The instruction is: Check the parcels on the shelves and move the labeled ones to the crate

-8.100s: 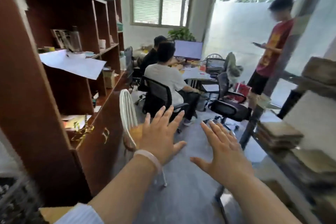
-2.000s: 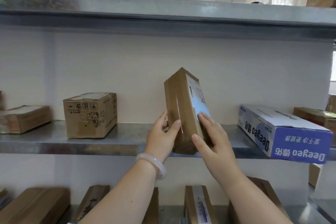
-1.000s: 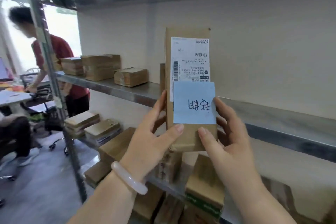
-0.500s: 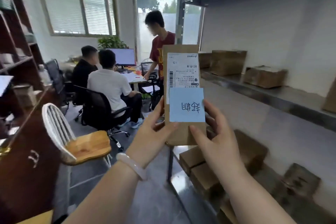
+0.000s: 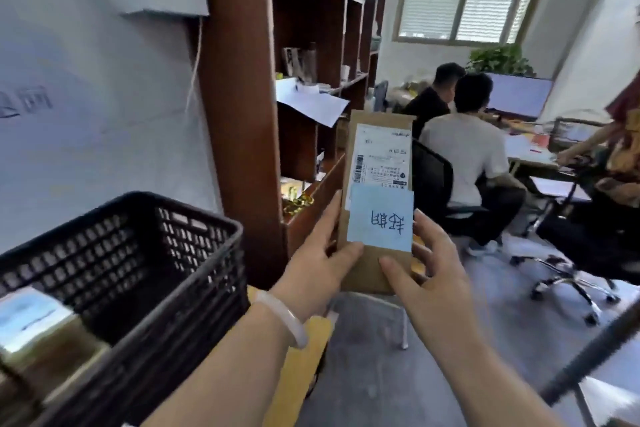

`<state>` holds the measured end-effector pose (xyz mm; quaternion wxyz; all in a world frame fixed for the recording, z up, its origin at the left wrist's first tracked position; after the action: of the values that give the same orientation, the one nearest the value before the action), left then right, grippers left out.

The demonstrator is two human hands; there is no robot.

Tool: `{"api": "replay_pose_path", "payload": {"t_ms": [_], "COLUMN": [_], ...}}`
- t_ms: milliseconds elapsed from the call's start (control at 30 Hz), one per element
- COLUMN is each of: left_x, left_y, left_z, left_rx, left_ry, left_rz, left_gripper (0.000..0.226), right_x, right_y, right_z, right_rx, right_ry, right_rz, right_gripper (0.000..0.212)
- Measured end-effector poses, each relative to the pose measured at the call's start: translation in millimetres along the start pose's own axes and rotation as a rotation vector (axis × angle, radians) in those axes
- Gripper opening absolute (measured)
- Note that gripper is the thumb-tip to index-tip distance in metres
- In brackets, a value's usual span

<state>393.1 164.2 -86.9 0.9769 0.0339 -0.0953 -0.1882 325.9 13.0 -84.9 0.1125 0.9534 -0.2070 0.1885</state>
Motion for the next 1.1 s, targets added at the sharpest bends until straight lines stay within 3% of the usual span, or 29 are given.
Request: {"api": "replay_pose_path", "payload": {"t_ms": [367, 533, 700, 933, 1100], "left_x": [-37, -57, -73, -80, -76], "left_y": [138, 161, 180, 232, 267], "left_z": [-3, -18, -37, -57, -84], "left_rx": [0.222, 0.222, 0.125, 0.073, 0.022], "left_ry": [0.146, 0.245, 0.317, 0.417, 0.507], "left_rz": [0.549, 0.735, 0.919, 0.992, 0.952], "left_gripper": [0.064, 0.079, 0.082, 0.081, 0.077], "right_x": [55, 60, 60, 52, 55], "right_y": [-168, -217, -257, -318, -367], "right_z": [2, 1, 8, 15, 28], "right_rx": [0.171, 0.226, 0.247, 0.194, 0.074], "right_ry": [-0.024, -0.022, -0.066, -0.102, -0.139], "right_rz": [-0.6, -0.867, -1.017, -1.104, -1.143], "right_gripper": [0.066, 0.06, 0.055, 0.053, 0.053]}}
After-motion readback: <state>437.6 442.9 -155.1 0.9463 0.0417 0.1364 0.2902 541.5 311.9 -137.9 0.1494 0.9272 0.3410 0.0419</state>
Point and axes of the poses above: each hand's wrist, its own x-axis towards the middle knuckle, its own y-axis out of the back of the hand, z = x × y, the point moved 5 cm from there along x, towards the middle knuckle
